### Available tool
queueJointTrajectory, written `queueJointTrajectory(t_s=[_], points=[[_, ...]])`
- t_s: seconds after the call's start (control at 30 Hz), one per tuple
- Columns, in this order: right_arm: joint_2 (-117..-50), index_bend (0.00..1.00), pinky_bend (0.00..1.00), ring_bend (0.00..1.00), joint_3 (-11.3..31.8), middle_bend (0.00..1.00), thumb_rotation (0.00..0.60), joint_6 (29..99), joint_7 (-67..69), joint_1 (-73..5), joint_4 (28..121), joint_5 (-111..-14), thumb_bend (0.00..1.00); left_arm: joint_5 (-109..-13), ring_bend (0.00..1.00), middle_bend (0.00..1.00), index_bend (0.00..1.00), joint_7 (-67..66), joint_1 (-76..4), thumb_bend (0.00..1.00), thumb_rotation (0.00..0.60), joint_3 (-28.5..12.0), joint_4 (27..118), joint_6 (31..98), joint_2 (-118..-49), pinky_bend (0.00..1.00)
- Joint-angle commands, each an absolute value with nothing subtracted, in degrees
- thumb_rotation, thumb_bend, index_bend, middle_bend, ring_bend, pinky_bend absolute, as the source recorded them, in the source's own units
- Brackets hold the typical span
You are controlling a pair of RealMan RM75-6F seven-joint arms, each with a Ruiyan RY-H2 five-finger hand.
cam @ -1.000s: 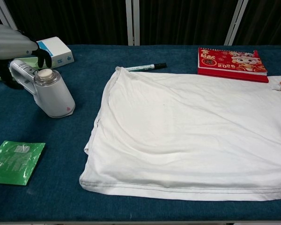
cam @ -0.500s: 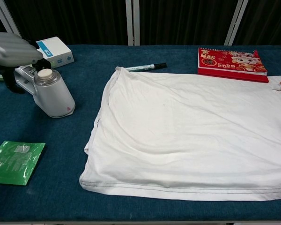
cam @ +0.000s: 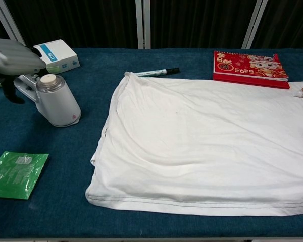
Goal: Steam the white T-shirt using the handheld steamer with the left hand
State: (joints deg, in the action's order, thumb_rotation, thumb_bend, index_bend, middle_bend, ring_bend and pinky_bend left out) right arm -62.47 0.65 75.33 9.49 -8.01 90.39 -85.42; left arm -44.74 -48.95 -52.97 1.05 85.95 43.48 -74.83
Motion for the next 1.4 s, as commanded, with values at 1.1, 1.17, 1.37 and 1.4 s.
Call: queueJointTrajectory(t_s=[1.1, 1.17, 1.37, 1.4], points=[[-62.17, 0.00, 0.05, 0.00, 0.75, 0.00, 0.600, 76.34, 9.51, -7.42, 91.05, -85.38, 0.01, -39.39, 0.59, 0.77, 0.67, -34.47, -56.44, 0.37, 0.600, 4.55, 86.41, 36.46, -73.50, 0.29], [-62.15, 0.00, 0.05, 0.00, 0.72, 0.00, 0.600, 76.48, 9.53, -7.34, 91.08, -85.44, 0.01, -40.43, 0.60, 0.78, 0.68, -33.15, -56.19, 0.41, 0.600, 4.39, 86.42, 36.49, -73.34, 0.38], [-62.09, 0.00, 0.05, 0.00, 0.56, 0.00, 0.600, 76.30, 9.35, -7.47, 91.26, -85.87, 0.01, -43.16, 0.64, 0.83, 0.72, -28.17, -55.18, 0.53, 0.600, 3.01, 87.44, 36.38, -72.09, 0.54], [-62.11, 0.00, 0.05, 0.00, 0.45, 0.00, 0.600, 76.09, 9.18, -7.60, 91.29, -86.07, 0.01, -43.58, 0.65, 0.83, 0.73, -27.34, -55.07, 0.56, 0.600, 2.74, 87.74, 36.22, -71.77, 0.56]])
